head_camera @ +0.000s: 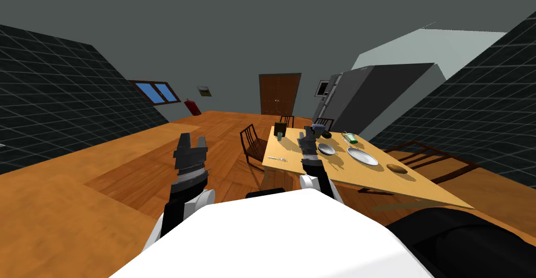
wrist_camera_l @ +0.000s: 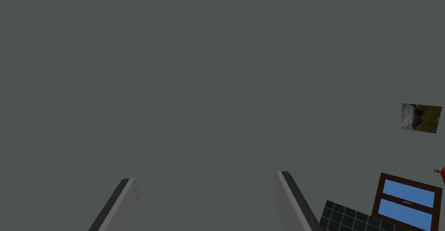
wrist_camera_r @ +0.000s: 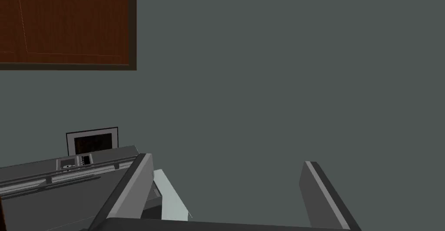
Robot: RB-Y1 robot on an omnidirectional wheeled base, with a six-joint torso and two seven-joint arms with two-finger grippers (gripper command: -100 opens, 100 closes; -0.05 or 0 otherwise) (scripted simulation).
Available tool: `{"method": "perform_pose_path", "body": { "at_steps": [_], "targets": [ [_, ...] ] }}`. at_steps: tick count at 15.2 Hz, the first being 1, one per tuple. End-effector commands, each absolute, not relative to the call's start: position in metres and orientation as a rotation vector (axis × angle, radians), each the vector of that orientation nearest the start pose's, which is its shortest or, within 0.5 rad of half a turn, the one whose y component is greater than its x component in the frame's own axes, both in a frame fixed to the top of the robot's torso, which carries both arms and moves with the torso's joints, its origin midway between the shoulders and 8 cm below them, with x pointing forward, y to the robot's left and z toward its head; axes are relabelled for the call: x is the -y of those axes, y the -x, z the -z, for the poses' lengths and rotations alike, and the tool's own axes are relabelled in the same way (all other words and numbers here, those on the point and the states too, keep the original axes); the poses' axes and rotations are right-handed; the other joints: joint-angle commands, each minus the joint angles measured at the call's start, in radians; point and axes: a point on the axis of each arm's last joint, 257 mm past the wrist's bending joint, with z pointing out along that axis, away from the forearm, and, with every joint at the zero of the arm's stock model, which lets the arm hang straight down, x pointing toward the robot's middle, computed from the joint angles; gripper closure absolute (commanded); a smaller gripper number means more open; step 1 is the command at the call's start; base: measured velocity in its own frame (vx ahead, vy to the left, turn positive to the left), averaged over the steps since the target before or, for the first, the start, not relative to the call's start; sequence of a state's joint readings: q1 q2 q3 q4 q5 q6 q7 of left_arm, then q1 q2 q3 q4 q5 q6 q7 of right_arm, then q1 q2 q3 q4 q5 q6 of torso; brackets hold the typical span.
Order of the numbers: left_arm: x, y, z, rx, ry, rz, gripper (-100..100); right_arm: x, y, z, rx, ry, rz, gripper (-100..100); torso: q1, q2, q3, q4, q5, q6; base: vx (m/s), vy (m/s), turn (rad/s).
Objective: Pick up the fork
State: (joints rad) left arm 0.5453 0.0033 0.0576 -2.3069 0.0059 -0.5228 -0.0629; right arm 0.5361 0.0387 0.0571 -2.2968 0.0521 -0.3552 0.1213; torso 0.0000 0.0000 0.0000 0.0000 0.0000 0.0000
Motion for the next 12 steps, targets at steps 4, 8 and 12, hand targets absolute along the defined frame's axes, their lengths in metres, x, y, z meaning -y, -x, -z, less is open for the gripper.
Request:
{"method": "perform_pose_path", "body": {
  "at_steps": [4,8,12],
  "targets": [
    [-0.301,-0.328,-0.028,-0.619,0.618,1.176,0,0.255,-0.37,0.027,-0.875,-0.661,-1.137,-100,0.002,0.0,0.0,0.0,0.0,0.0,-0.006,0.034,0.043],
    [-0.301,-0.328,-0.028,-0.619,0.618,1.176,0,0.247,-0.376,0.045,-0.969,-0.604,-1.104,-100,0.005,0.0,0.0,0.0,0.001,0.0,-0.006,0.07,0.058],
    [-0.301,-0.328,-0.028,-0.619,0.618,1.176,0,0.242,-0.383,0.07,-1.063,-0.554,-1.062,-100,0.008,0.001,0.0,0.0,0.002,0.0,-0.015,0.108,0.087]
  ]
}}
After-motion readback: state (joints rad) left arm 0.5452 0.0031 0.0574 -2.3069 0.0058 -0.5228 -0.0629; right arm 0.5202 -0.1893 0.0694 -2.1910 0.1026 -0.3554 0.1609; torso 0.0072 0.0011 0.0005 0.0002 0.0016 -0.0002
